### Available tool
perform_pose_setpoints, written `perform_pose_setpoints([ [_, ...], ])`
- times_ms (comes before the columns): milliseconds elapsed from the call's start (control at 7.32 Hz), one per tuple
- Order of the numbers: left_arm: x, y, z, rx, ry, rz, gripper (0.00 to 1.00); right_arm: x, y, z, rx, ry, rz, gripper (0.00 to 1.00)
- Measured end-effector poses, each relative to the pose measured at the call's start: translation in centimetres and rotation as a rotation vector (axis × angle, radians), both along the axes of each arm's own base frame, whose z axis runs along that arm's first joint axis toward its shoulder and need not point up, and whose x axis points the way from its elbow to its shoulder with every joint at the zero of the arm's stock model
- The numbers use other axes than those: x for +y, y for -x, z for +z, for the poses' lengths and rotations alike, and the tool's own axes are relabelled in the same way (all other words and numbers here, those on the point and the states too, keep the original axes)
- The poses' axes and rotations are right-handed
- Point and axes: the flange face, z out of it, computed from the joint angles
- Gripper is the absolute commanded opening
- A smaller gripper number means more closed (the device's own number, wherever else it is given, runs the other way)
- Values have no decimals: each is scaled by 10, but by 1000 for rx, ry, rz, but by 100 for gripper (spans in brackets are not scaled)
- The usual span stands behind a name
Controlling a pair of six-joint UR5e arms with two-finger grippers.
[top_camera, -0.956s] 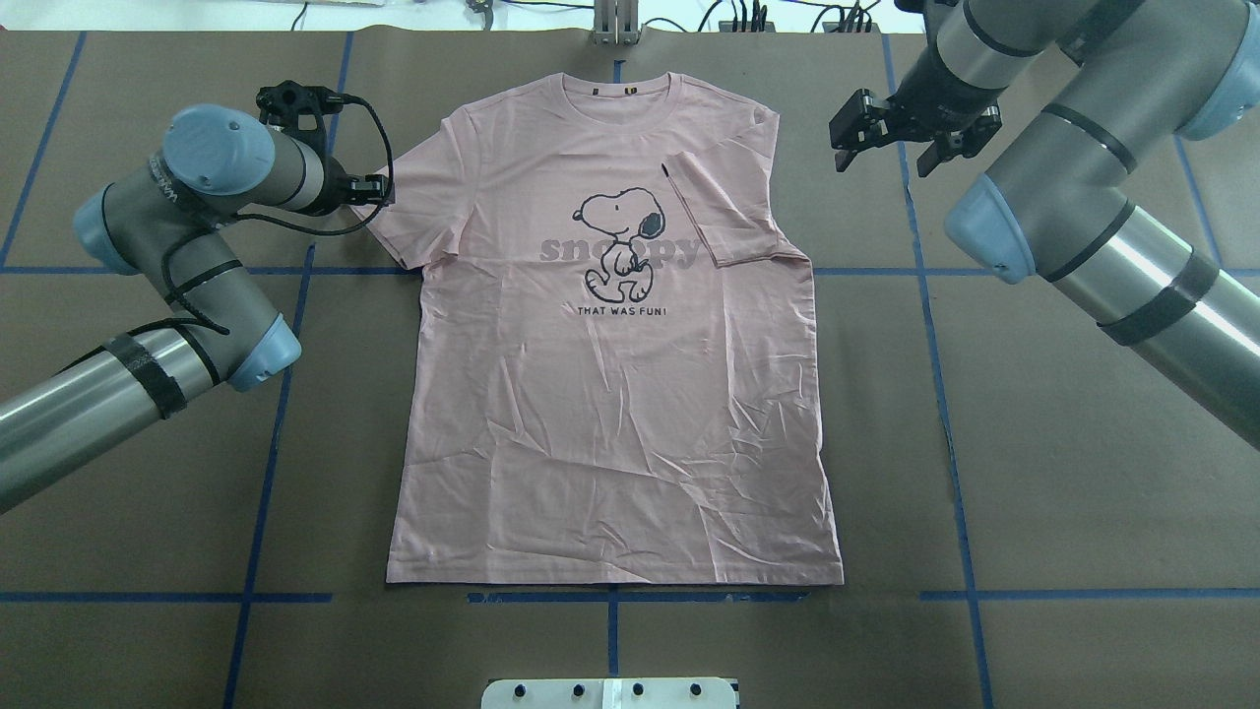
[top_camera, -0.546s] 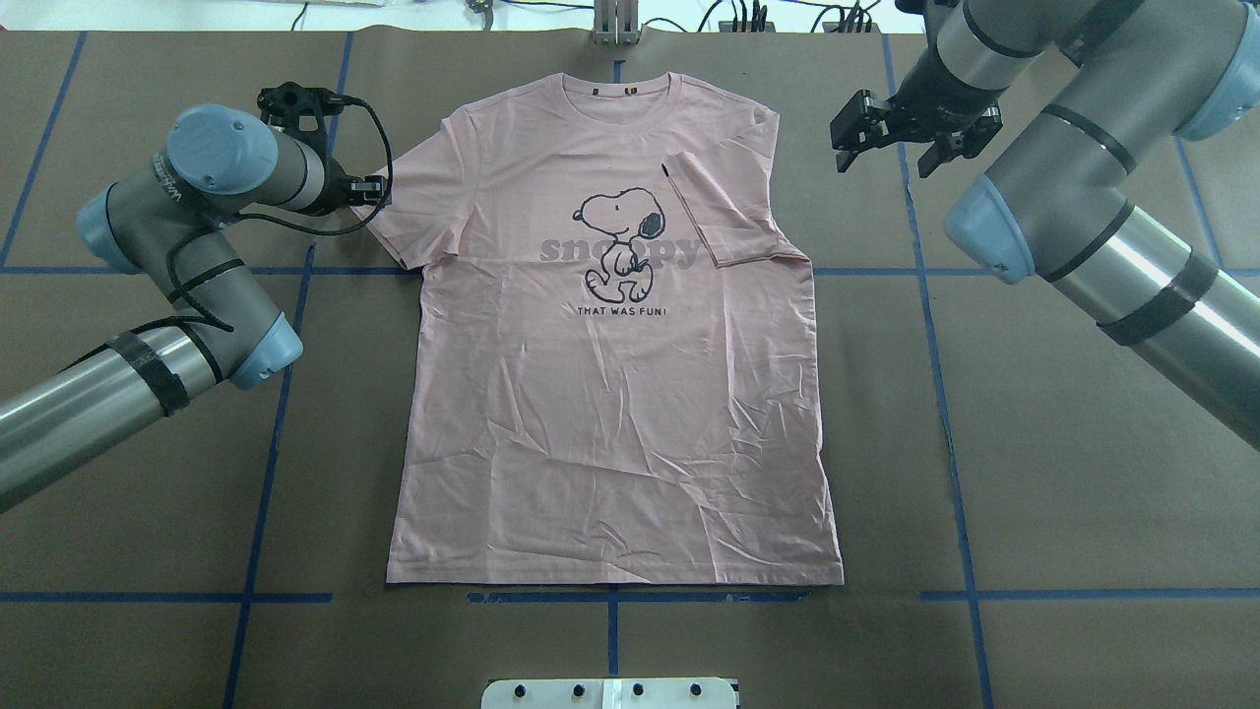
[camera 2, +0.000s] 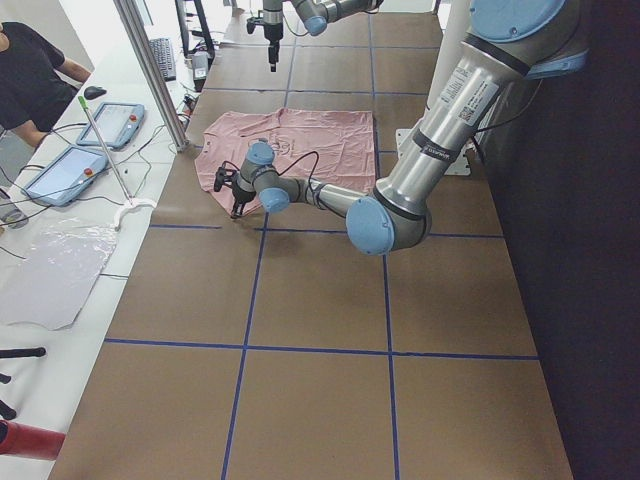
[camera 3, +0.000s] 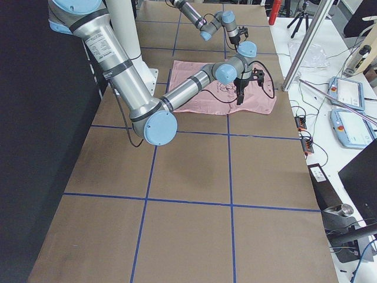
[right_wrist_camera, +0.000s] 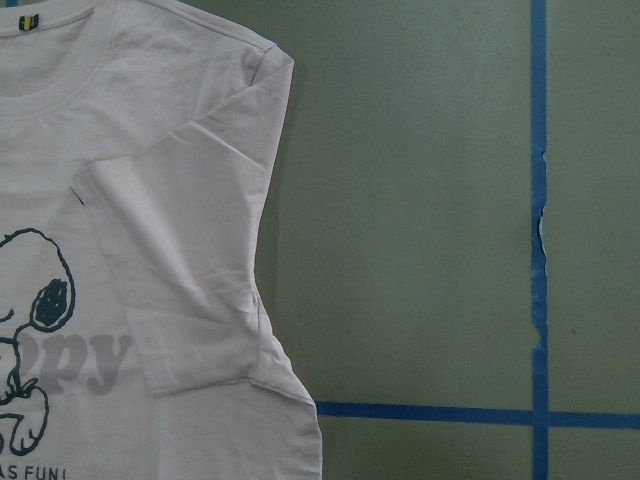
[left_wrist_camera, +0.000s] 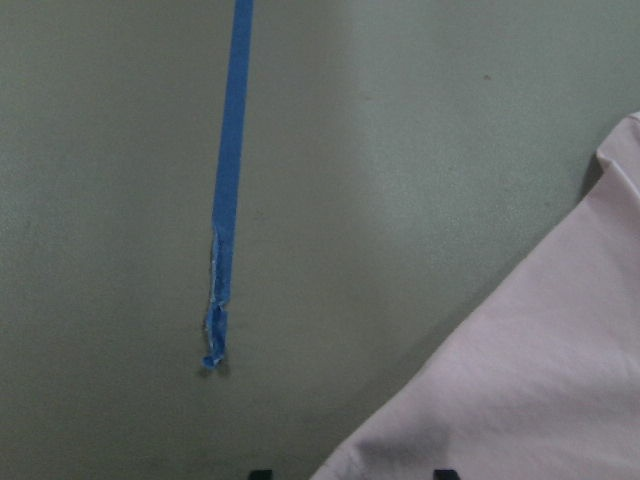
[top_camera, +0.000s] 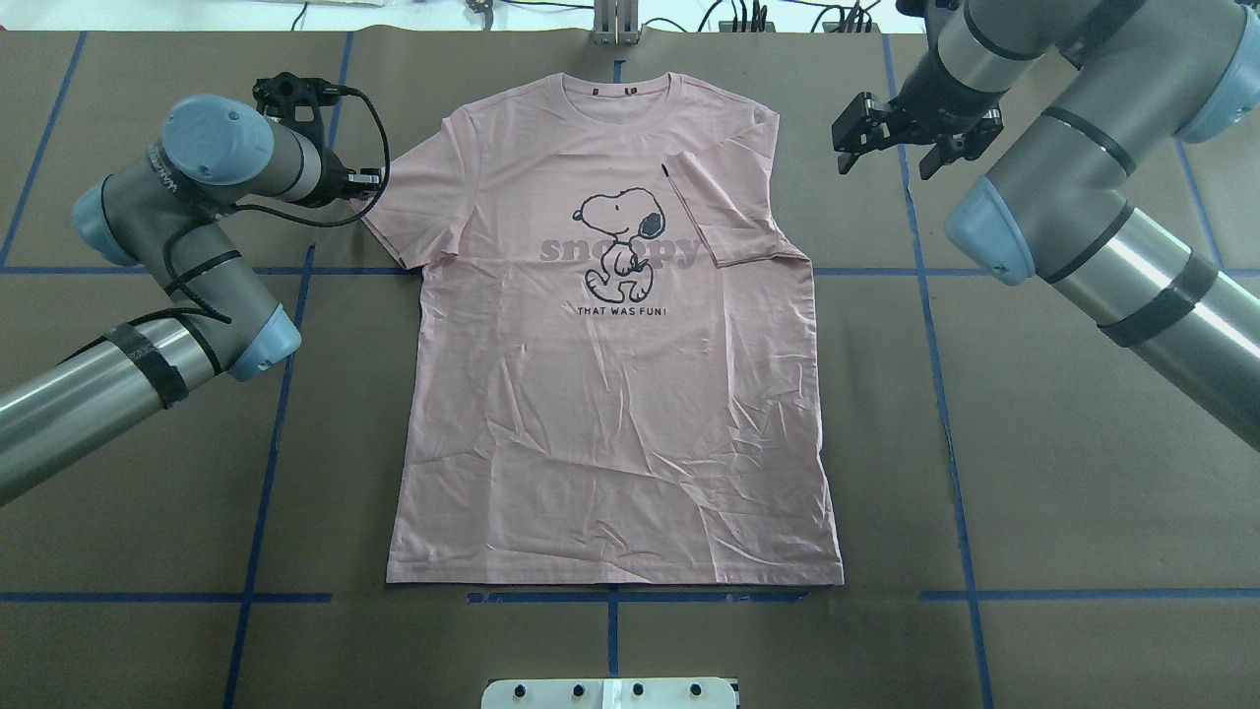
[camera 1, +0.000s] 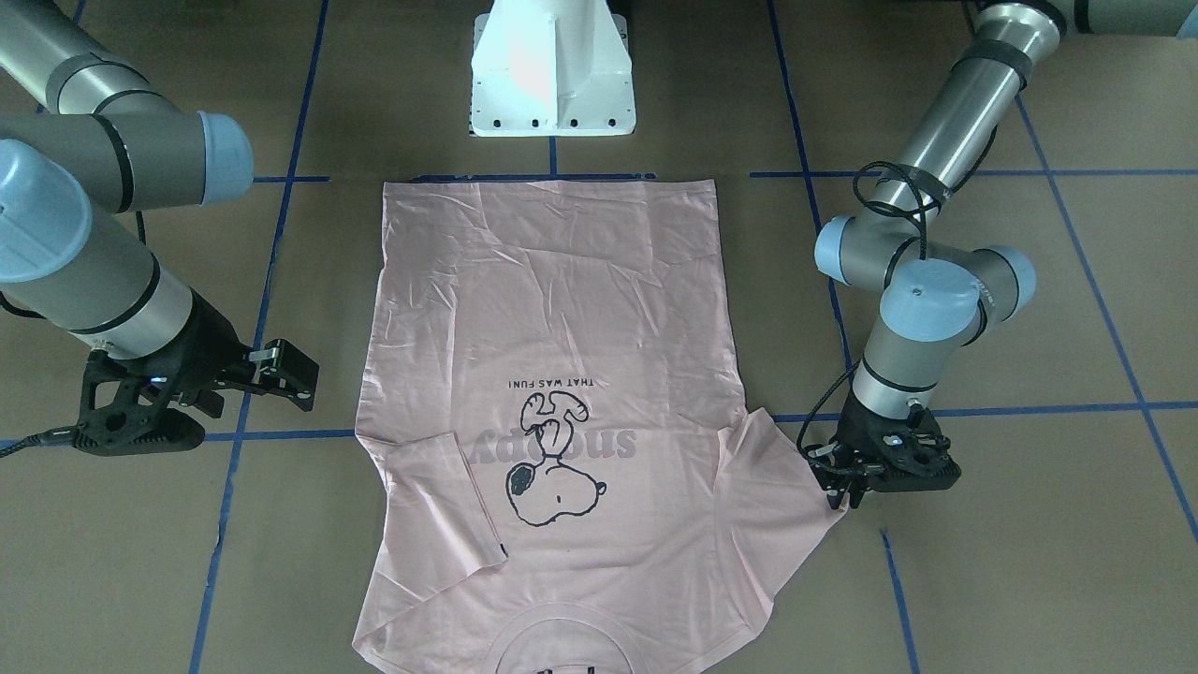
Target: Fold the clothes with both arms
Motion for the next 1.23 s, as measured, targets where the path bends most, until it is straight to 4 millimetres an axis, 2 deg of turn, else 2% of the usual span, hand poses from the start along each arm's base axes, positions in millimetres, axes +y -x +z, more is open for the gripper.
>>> perform_pose_setpoints([
  [410,-4,-1,-12,14,-7,-6,0,2,1,9,9,6,0,100],
  [683,-8,-5,-34,27,-12,-5,0,3,1,15,13,9,-1,100],
  [956,-20,-20,-92,72,33,-45,0,4,1,18,14,11,-2,100],
  [1093,-16,-39,-124,118,75,-70,0,4,1,18,14,12,-2,100],
  [1229,-1,-67,-152,169,118,-78,0,4,1,18,14,12,-2,100],
])
